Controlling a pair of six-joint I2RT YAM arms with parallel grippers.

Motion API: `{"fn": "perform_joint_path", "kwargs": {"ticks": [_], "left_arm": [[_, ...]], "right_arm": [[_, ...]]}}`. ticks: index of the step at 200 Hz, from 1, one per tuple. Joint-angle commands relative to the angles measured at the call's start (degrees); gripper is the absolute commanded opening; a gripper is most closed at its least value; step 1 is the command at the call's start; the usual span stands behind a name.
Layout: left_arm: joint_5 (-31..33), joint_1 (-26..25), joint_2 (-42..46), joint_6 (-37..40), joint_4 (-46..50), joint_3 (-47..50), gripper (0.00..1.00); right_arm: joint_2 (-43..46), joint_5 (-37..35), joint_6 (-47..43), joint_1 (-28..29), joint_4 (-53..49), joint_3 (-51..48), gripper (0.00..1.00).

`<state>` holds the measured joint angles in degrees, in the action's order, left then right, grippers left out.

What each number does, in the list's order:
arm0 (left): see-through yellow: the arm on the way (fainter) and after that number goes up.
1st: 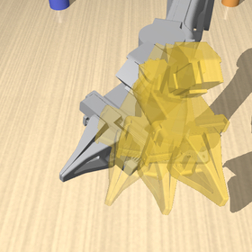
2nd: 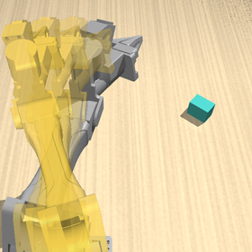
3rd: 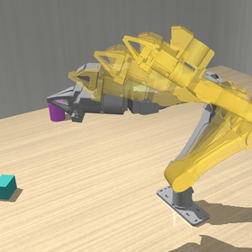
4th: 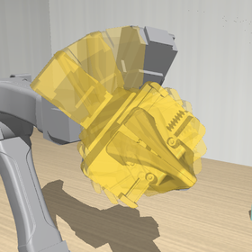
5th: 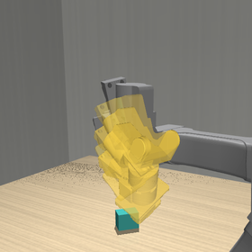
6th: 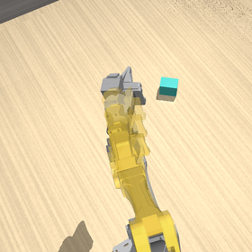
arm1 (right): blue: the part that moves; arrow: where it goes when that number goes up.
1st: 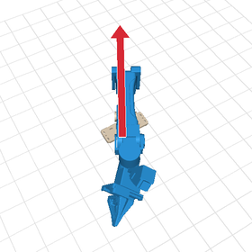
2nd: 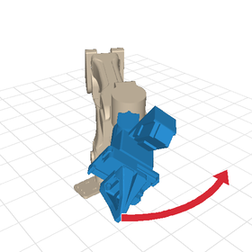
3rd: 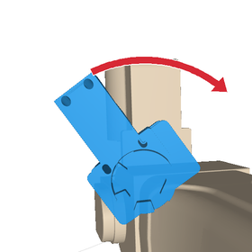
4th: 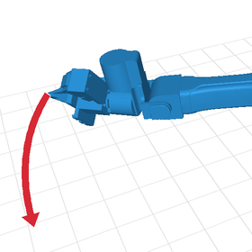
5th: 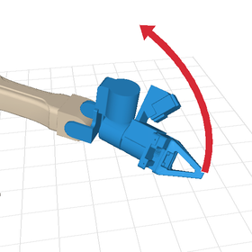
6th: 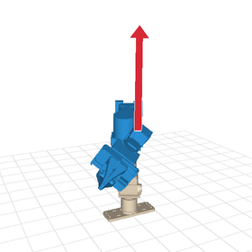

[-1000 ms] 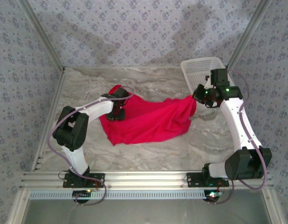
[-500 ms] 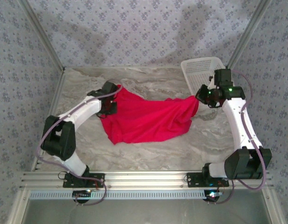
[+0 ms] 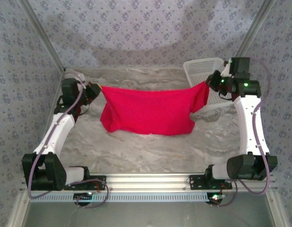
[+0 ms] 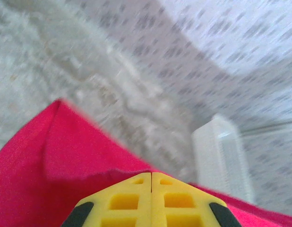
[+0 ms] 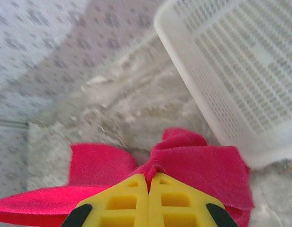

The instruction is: Fold the inside-out t-shirt

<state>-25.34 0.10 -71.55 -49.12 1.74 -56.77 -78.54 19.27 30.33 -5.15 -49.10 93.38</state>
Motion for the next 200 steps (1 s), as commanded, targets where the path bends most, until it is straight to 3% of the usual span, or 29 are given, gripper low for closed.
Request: {"fn": "perform_joint_path", "kwargs": {"ticks": [1, 30, 67, 103, 126, 169, 200], "left_arm": [[-8.75, 4.63, 1.19, -10.52, -12.34, -8.29, 0.0], [-11.95, 7.72, 0.27, -13.96, -12.9, -19.12, 0.0], [-12.55, 13.65, 3.21, -16.21, -10.55, -30.0, 0.0], [-6.51, 15.54, 9.05, -7.34, 0.94, -38.11, 0.0], [-7.49, 15.78, 9.58, -0.92, 10.38, -44.45, 0.0], [-8.16, 15.79, 8.56, 3.77, 17.8, -42.39, 0.0], [-7.31, 14.89, 4.36, 3.57, 12.71, -29.27, 0.0]], "right_arm": [[-0.51, 7.05, 4.03, -4.18, 2.53, 8.25, 0.0], [-0.16, 15.79, 11.22, -7.09, 8.24, 16.74, 0.0], [2.67, 19.23, 14.51, -9.26, 8.86, 26.65, 0.0], [6.78, 21.42, 15.27, -12.58, 9.17, 30.91, 0.0], [8.64, 22.03, 15.88, -14.07, 9.42, 31.25, 0.0], [9.2, 22.68, 17.19, -13.72, 12.43, 23.81, 0.0], [8.02, 16.7, 13.87, -6.44, 14.41, 11.02, 0.0]]}}
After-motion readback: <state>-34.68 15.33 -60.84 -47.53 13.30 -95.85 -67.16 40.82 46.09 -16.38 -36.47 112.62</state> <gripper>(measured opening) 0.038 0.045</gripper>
